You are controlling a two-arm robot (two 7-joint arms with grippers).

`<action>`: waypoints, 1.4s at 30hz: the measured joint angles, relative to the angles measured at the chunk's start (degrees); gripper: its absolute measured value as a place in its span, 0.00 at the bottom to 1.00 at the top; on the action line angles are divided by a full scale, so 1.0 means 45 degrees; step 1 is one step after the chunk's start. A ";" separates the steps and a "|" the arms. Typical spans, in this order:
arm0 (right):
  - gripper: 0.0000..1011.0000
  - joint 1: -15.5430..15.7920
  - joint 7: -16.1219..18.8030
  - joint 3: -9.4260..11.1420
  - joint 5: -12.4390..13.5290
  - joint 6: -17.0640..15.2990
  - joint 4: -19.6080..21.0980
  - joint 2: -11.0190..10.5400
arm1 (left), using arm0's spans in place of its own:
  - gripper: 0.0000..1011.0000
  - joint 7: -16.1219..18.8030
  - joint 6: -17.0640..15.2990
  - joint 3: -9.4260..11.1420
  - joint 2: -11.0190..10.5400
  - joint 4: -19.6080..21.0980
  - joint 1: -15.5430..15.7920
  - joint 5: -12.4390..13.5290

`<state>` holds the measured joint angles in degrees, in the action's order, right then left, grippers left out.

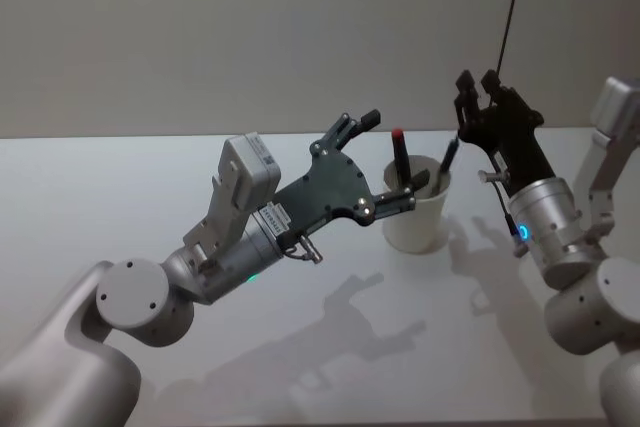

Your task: Place the pen into the pen holder.

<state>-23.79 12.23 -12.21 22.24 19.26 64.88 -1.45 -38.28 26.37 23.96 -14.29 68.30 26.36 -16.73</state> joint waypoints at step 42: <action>0.99 -0.0590 -0.0100 -0.0042 -0.0295 0.0616 -0.1190 0.0298 | 0.99 0.0000 -0.0001 0.0000 0.0001 0.0000 0.0000 0.0000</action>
<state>-26.44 11.77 -12.40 20.91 22.03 59.53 -0.11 -38.28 26.36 23.96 -14.29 68.30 26.36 -16.73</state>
